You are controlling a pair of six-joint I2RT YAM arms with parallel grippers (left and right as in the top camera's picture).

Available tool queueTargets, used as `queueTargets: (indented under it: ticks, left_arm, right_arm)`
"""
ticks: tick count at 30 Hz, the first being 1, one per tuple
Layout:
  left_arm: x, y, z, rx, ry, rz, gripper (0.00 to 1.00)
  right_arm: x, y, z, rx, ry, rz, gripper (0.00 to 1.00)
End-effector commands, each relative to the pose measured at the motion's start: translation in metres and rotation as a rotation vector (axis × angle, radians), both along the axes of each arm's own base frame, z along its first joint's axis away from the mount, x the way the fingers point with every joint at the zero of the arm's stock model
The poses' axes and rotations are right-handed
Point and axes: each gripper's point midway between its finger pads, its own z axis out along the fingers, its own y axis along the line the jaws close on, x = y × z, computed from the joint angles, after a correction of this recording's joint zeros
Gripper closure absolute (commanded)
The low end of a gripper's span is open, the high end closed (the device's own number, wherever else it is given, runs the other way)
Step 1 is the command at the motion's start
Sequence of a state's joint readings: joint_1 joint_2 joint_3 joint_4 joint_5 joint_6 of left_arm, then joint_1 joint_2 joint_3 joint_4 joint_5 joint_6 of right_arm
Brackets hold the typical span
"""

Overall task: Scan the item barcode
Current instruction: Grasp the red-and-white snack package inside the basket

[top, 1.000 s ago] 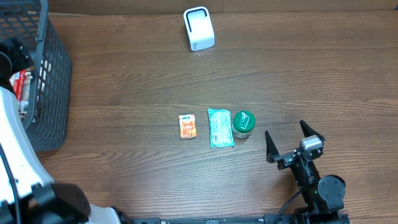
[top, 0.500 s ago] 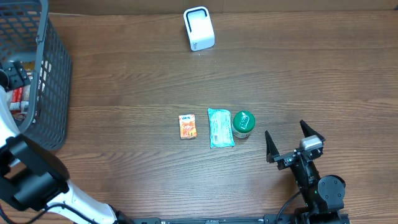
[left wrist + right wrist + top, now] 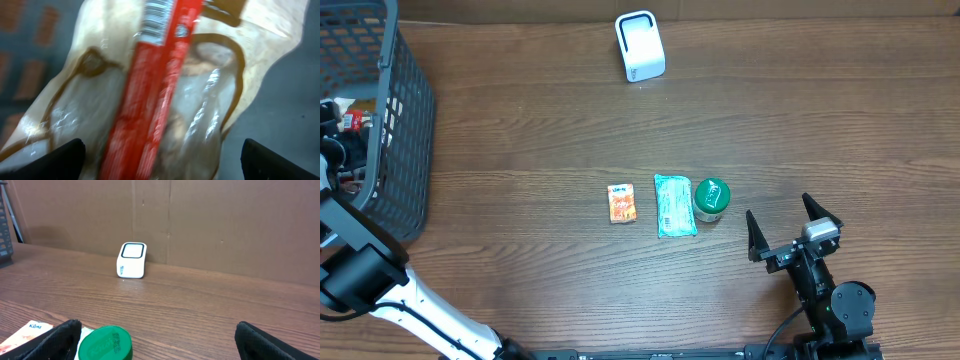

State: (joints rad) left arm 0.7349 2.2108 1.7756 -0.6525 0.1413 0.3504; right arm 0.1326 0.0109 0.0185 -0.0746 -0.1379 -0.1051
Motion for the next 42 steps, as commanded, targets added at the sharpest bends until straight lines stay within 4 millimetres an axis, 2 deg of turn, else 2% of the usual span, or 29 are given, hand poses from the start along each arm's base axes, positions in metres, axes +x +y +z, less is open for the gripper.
queueTargets:
  ticks: [1,9,11,13,14,16,17,18,19,20,24,28,32,37,42]
  left_arm:
    - [0.013,-0.013,-0.007,-0.034,-0.041,-0.126,0.1]
    - [0.014,-0.01,-0.032,-0.039,-0.015,-0.131,0.09]
    - [0.012,-0.012,-0.047,-0.059,0.007,-0.131,0.09]
    - [0.007,-0.014,-0.061,-0.077,0.039,-0.126,0.04]
    - [0.004,-0.015,-0.067,-0.081,0.059,-0.121,0.07]
    - [-0.001,-0.013,-0.073,-0.078,0.085,-0.111,0.21]
    - [-0.002,-0.012,-0.074,-0.071,0.095,-0.106,0.32]
    - [-0.003,-0.011,-0.072,-0.065,0.097,-0.103,0.51]
    - [-0.003,-0.01,-0.07,-0.058,0.097,-0.101,0.61]
    - [-0.003,-0.008,-0.067,-0.05,0.1,-0.097,0.67]
    - [-0.004,-0.007,-0.053,-0.033,0.091,-0.093,0.78]
    - [0.001,-0.003,-0.018,-0.009,0.03,-0.046,0.85]
    - [0.005,0.001,0.036,0.048,-0.057,-0.011,0.87]
    - [0.002,-0.002,0.121,0.118,-0.196,0.052,0.89]
    - [-0.012,-0.015,0.208,0.184,-0.35,0.109,0.87]
  right_arm:
    - [0.001,-0.002,-0.002,-0.004,-0.003,-0.011,0.0]
    - [0.001,-0.002,-0.002,-0.004,-0.003,-0.011,0.0]
    - [0.001,-0.002,-0.002,-0.004,-0.003,-0.011,0.0]
    - [0.001,-0.002,-0.002,-0.004,-0.003,-0.011,0.0]
    - [0.001,-0.002,-0.002,-0.004,-0.003,-0.011,0.0]
    - [0.001,-0.002,-0.002,-0.004,-0.003,-0.011,0.0]
    - [0.001,-0.002,-0.002,-0.004,-0.003,-0.011,0.0]
    - [0.001,-0.002,-0.002,-0.004,-0.003,-0.011,0.0]
    - [0.001,-0.002,-0.002,-0.004,-0.003,-0.011,0.0]
    - [0.001,-0.002,-0.002,-0.004,-0.003,-0.011,0.0]
    - [0.001,-0.002,-0.002,-0.004,-0.003,-0.011,0.0]
    - [0.001,-0.002,-0.002,-0.004,-0.002,-0.011,0.0]
    - [0.001,-0.002,-0.002,-0.004,-0.003,-0.011,0.0]
    - [0.001,-0.002,-0.002,-0.004,-0.003,-0.011,0.0]
    - [0.001,-0.002,-0.002,-0.004,-0.003,-0.011,0.0]
